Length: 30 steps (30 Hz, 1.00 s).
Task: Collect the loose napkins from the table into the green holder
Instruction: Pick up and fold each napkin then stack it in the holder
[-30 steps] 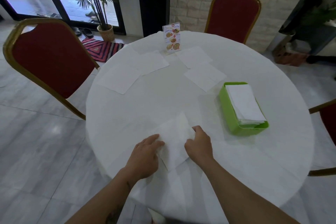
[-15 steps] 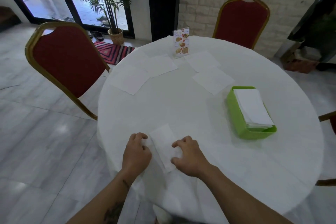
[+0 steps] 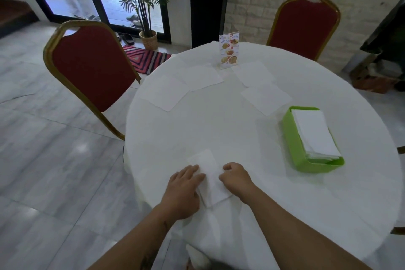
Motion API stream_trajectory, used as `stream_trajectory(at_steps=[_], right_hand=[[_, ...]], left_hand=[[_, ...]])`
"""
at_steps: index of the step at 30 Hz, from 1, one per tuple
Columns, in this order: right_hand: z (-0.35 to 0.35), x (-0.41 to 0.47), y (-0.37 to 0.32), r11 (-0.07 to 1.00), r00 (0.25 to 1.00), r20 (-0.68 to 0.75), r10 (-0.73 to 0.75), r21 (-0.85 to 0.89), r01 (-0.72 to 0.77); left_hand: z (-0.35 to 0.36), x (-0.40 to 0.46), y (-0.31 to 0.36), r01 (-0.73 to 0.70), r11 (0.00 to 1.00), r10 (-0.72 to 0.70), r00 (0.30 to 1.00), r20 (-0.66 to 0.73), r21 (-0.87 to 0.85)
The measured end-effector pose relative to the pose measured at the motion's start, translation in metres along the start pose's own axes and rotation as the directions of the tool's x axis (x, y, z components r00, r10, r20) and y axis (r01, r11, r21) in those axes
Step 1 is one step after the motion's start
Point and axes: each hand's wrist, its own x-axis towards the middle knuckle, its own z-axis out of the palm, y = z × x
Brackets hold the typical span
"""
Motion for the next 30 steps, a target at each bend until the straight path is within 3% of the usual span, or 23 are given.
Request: stream_trajectory(at_steps=[7,12,14,17,21,30], right_hand=[[0.006,-0.003,-0.008,0.996,0.998,-0.042,-0.052,-0.077,0.048],[0.008,-0.008,-0.015,0.914,0.994,-0.018,-0.109,-0.394,0.093],[0.01,-0.007,-0.017,0.937,0.994,-0.01,-0.106,-0.337,0.096],[0.011,-0.005,-0.021,0.998,0.997,0.065,-0.03,-0.06,0.034],[0.016,0.0,-0.018,0.99,0.996,0.088,-0.014,0.143,0.002],[-0.008,0.0,-0.013,0.972,0.966,-0.116,-0.233,-0.074,0.225]], left_hand=[[0.001,-0.002,-0.004,-0.028,1.0,0.028,0.999,-0.022,-0.001],[0.003,-0.003,-0.005,-0.032,0.999,0.032,0.999,-0.038,-0.012],[0.005,-0.003,-0.005,-0.031,0.999,0.03,0.999,-0.046,-0.021],[0.006,-0.003,-0.005,-0.025,0.999,0.023,0.998,-0.054,-0.043],[0.005,-0.003,-0.005,-0.024,0.998,0.021,0.998,-0.055,-0.053],[-0.009,0.015,0.01,0.071,0.963,-0.098,0.991,-0.096,-0.259]])
